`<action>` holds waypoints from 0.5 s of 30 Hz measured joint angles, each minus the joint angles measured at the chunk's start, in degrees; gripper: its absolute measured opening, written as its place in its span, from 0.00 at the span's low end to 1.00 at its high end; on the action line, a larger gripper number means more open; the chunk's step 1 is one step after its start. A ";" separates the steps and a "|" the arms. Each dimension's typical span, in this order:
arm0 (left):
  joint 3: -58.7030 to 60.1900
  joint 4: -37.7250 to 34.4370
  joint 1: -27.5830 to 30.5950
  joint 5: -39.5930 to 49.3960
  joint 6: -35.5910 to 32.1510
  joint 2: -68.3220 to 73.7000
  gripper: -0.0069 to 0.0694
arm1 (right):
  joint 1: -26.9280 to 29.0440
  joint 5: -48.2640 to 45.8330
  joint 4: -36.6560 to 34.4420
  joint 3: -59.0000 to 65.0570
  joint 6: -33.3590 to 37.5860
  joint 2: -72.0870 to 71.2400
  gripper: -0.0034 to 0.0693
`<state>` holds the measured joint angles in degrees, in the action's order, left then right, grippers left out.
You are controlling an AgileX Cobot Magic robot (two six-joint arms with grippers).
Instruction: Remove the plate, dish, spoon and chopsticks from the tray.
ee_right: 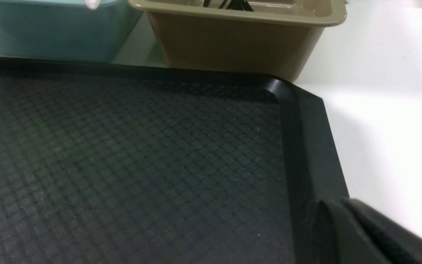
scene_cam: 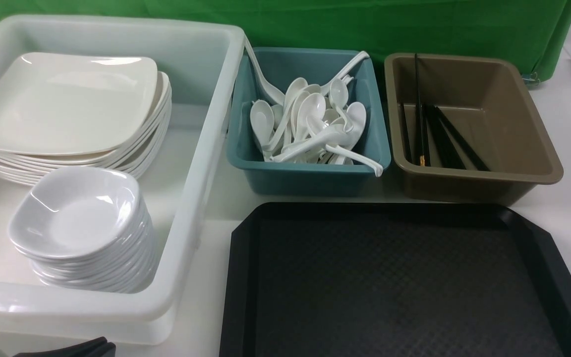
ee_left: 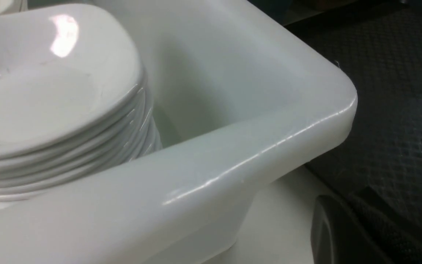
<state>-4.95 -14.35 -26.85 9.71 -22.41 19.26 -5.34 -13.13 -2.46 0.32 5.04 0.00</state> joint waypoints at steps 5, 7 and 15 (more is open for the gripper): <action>0.19 5.27 6.10 -3.58 2.40 -4.84 0.11 | 0.00 0.11 0.00 0.00 0.00 0.00 0.10; 0.19 5.83 12.24 -3.86 6.88 -8.72 0.11 | 0.00 0.10 0.00 0.00 0.00 0.00 0.10; 0.44 5.85 29.66 7.38 11.08 -18.91 0.11 | 0.00 0.32 0.00 0.00 0.00 0.00 0.13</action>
<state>-4.51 -8.50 2.81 17.10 -11.33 0.35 -5.34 -12.81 -2.46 0.32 5.04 0.00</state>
